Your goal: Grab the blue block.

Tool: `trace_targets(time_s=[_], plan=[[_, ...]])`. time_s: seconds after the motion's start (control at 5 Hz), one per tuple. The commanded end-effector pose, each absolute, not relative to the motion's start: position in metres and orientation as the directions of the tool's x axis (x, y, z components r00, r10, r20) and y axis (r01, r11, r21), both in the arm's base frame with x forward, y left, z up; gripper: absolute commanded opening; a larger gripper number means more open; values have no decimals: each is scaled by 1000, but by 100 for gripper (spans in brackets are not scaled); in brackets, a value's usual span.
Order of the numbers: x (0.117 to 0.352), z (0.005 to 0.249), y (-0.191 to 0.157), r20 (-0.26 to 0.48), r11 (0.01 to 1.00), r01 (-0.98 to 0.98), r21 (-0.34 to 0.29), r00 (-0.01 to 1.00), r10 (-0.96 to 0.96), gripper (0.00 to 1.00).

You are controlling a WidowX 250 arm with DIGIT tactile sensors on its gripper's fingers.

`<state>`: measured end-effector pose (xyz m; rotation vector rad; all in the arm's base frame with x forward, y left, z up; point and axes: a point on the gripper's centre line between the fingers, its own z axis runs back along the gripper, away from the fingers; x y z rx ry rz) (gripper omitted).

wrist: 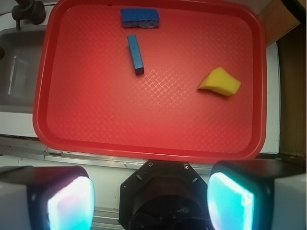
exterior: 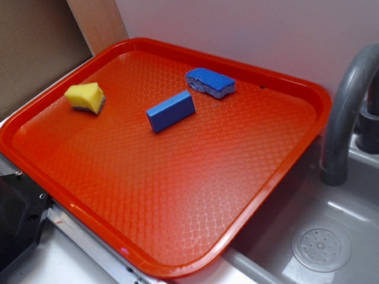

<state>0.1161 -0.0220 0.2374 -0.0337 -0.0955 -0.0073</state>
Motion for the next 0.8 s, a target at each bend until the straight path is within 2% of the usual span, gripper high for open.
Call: trace_targets(time_s=[0.0, 0.2, 0.4, 0.6], plan=[[116, 237, -22, 96, 999, 9, -33, 995, -6, 100], [129, 225, -25, 91, 1000, 13, -17, 996, -11, 100], [145, 213, -28, 73, 999, -8, 42, 997, 4, 100], [163, 202, -28, 76, 999, -15, 52, 997, 11, 100]])
